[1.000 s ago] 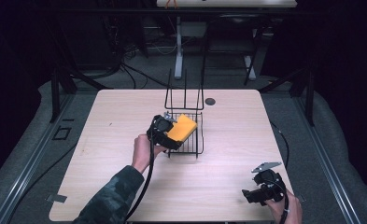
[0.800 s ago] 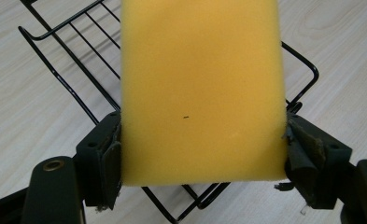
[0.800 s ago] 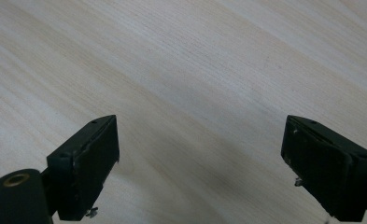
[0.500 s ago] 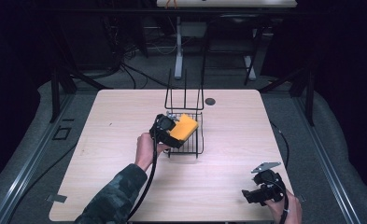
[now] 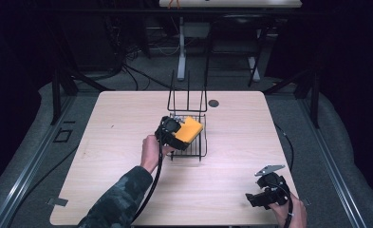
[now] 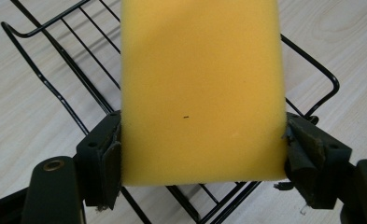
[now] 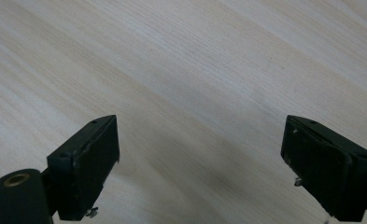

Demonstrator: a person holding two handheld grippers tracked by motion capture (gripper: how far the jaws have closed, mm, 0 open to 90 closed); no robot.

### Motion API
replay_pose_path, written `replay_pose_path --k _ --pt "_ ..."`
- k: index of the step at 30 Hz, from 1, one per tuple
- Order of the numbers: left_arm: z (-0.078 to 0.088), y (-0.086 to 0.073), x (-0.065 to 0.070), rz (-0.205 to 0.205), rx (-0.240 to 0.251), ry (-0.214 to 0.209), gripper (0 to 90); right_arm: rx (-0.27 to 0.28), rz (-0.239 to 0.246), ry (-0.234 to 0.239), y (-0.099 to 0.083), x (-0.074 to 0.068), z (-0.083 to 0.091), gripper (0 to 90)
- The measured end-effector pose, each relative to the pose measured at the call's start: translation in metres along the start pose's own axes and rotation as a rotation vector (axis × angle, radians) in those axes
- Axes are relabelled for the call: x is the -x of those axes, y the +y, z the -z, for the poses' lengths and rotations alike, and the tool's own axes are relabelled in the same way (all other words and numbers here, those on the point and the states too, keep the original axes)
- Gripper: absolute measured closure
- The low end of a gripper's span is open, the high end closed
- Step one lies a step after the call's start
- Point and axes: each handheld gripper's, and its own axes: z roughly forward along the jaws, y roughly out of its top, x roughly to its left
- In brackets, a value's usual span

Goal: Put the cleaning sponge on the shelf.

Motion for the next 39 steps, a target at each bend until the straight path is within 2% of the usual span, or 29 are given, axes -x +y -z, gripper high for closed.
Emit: replay_pose_path --k 7,19,28,39 --pt "-0.008 0.001 0.002 0.031 -0.012 -0.005 23.9 -0.009 0.004 0.002 0.0 0.001 0.0 11.1" --pt "-0.015 -0.001 0.005 0.046 -0.052 -0.001 23.5 -0.015 0.01 0.005 0.001 -0.001 0.0 11.2" --pt "-0.021 -0.004 0.006 0.044 -0.076 0.005 23.3 -0.014 0.007 0.007 0.0 -0.001 0.001 11.4" --pt "-0.021 -0.004 0.007 0.016 -0.077 0.014 21.0 -0.006 0.007 0.003 0.0 0.0 0.001 11.9"
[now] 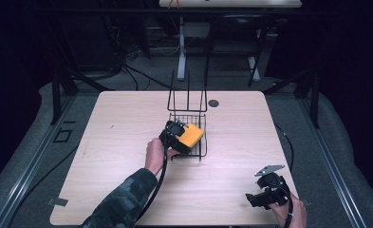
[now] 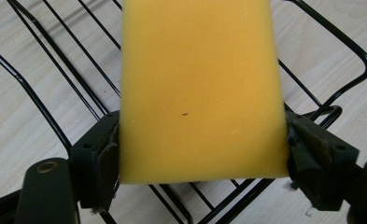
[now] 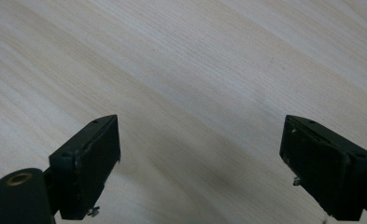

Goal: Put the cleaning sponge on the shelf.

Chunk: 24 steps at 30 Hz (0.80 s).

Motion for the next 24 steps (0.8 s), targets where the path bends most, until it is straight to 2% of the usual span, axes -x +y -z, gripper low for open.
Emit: replay_pose_path --k 3,11,15,24 --pt "0.001 0.0 0.001 -0.011 -0.002 0.006 17.5 0.002 -0.001 -0.004 0.0 0.0 0.001 11.9" --pt "0.01 -0.002 0.0 -0.01 0.035 0.03 11.0 0.005 -0.003 -0.001 0.0 0.0 0.002 11.9" --pt "0.02 -0.004 -0.001 -0.019 0.057 0.052 8.5 0.011 0.005 -0.015 0.0 0.001 0.003 12.0" --pt "0.044 -0.013 -0.005 -0.027 0.102 0.052 7.0 0.011 0.003 -0.012 0.0 0.0 0.003 12.1"
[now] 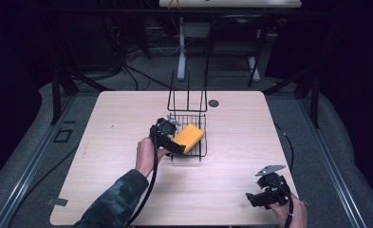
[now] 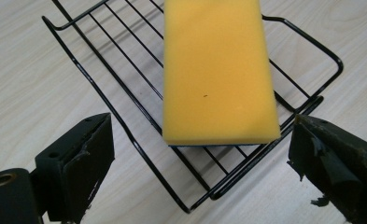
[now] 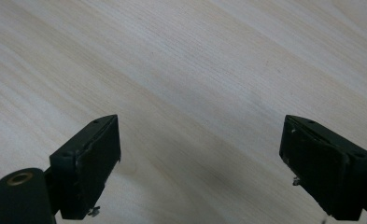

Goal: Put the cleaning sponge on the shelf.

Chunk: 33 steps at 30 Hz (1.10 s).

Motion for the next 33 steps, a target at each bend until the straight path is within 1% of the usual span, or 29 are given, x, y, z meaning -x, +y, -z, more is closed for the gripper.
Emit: replay_pose_path --k 1,3,4,7,13,16,18,22,23,26,28,33 --pt "0.002 0.0 0.0 -0.001 0.003 -0.002 7.0 0.0 -0.006 0.003 0.0 0.0 0.0 12.0" --pt "0.008 -0.001 0.0 -0.007 0.009 0.002 6.9 -0.001 -0.001 0.0 0.0 0.0 0.0 12.1" --pt "0.01 -0.002 -0.001 -0.014 0.006 -0.002 6.9 0.002 0.0 -0.001 0.0 0.0 0.0 12.0" --pt "0.02 -0.004 -0.001 -0.017 0.014 -0.005 6.6 -0.001 0.001 -0.001 0.0 0.0 0.0 12.1" --pt "0.036 -0.013 -0.007 -0.026 0.018 -0.003 6.1 0.004 -0.003 -0.001 0.0 0.0 0.0 12.1" --pt "0.044 -0.018 -0.011 -0.026 0.017 0.003 5.9 0.004 -0.004 -0.002 -0.001 0.0 0.0 12.1" --pt "0.05 -0.022 -0.014 -0.023 0.025 0.0 5.8 0.004 -0.003 -0.003 0.0 0.0 0.0 12.1" --pt "0.064 -0.03 -0.019 -0.02 0.037 0.014 5.8 0.002 -0.003 0.0 0.0 -0.001 0.001 12.2" --pt "0.066 -0.032 -0.02 -0.018 0.037 0.012 5.8 0.002 -0.002 0.0 0.0 -0.001 0.001 12.2" --pt "0.072 -0.038 -0.023 -0.011 0.042 0.023 5.8 -0.001 -0.003 0.001 0.0 -0.001 0.001 12.2" --pt "0.076 -0.043 -0.025 -0.015 0.032 0.025 5.7 0.004 -0.001 -0.005 0.0 -0.002 0.001 12.2" --pt "0.084 -0.059 -0.031 0.0 0.023 0.037 5.5 0.001 0.001 -0.008 0.0 -0.002 0.001 12.2"
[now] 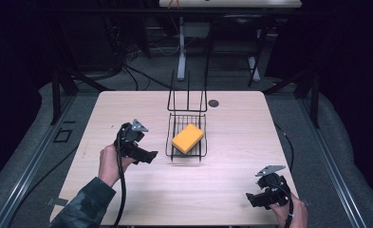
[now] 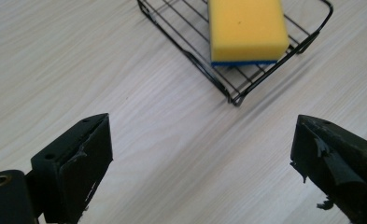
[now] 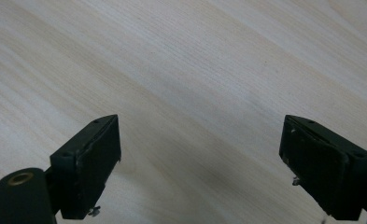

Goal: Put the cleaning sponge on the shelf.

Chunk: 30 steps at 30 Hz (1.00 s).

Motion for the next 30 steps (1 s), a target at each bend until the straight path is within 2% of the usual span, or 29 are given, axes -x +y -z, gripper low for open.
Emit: replay_pose_path --k 16,24,30 --pt "0.012 -0.051 -0.017 0.044 -0.054 0.026 3.8 -0.001 0.013 -0.012 0.0 -0.001 0.0 12.2" --pt "0.015 -0.077 -0.026 0.082 -0.076 0.042 3.1 -0.008 0.013 -0.01 0.001 -0.002 0.0 12.2" --pt "0.012 -0.096 -0.03 0.109 -0.108 0.035 2.3 -0.008 0.014 -0.01 0.001 -0.002 0.0 12.3"
